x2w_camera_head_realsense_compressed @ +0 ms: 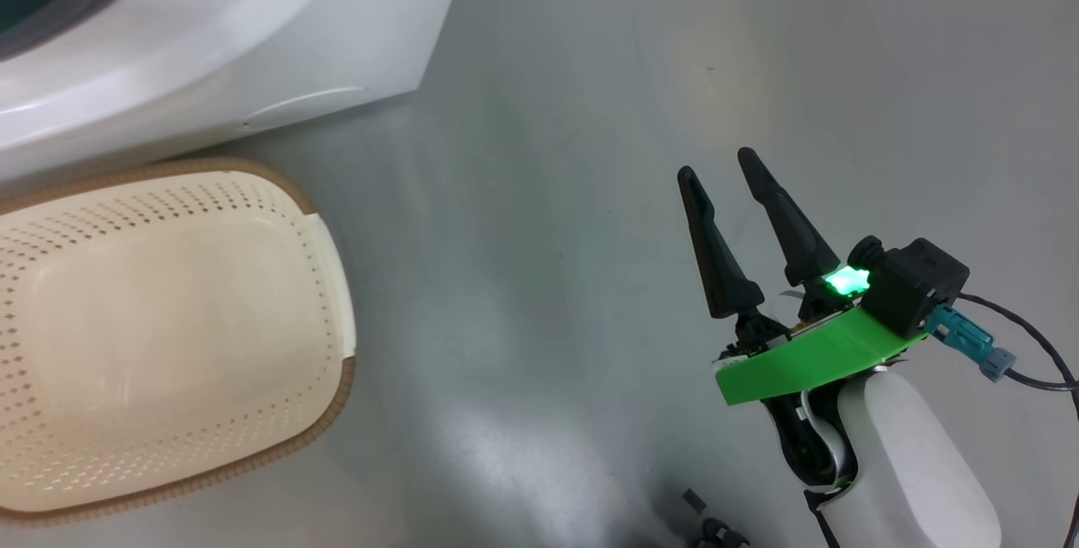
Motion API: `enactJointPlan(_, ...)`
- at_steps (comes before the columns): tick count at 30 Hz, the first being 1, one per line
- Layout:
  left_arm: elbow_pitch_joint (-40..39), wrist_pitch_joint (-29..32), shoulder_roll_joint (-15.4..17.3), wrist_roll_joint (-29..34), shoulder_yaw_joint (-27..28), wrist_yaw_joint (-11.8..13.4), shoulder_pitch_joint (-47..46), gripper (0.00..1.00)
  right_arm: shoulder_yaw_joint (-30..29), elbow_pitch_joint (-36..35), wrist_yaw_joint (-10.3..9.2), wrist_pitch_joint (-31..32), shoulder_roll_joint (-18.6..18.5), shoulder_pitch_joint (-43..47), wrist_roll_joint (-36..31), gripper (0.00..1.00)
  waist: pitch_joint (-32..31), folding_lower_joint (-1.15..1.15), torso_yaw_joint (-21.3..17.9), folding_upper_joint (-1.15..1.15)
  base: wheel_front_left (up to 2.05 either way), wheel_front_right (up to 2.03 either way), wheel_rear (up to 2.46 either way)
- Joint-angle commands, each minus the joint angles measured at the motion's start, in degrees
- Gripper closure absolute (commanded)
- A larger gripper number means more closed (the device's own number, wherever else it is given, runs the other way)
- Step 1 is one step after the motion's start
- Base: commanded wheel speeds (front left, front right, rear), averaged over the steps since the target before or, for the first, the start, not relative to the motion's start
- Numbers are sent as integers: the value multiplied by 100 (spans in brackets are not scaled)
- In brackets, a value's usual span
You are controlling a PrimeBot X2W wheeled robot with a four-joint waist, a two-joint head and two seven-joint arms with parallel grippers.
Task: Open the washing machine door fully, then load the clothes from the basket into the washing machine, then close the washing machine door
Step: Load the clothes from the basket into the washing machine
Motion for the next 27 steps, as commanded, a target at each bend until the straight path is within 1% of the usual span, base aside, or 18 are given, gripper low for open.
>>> enactJointPlan(1,-80,-59,189,2,-10,-6,-86,0,109,-89,52,-27,21,33,-66,0,-58,0,67,0,0,0,0)
enactJointPlan(8,-116,-433,22,-92,-97,-13,186,0,70,-41,52,-27,21,9,-98,0,-224,0,244,0,0,0,0)
enactJointPlan(14,-468,-599,-153,-467,-201,-15,715,0,-69,-6,52,-27,21,63,-164,0,-382,0,487,0,0,0,0)
enactJointPlan(22,-1081,-728,29,-834,-463,-16,1405,0,-126,55,52,-27,21,116,-224,0,-603,0,704,0,0,0,0)
enactJointPlan(27,-1608,-817,216,-901,-502,-16,1889,0,-139,70,52,-27,21,158,-215,0,-693,0,792,0,0,0,0)
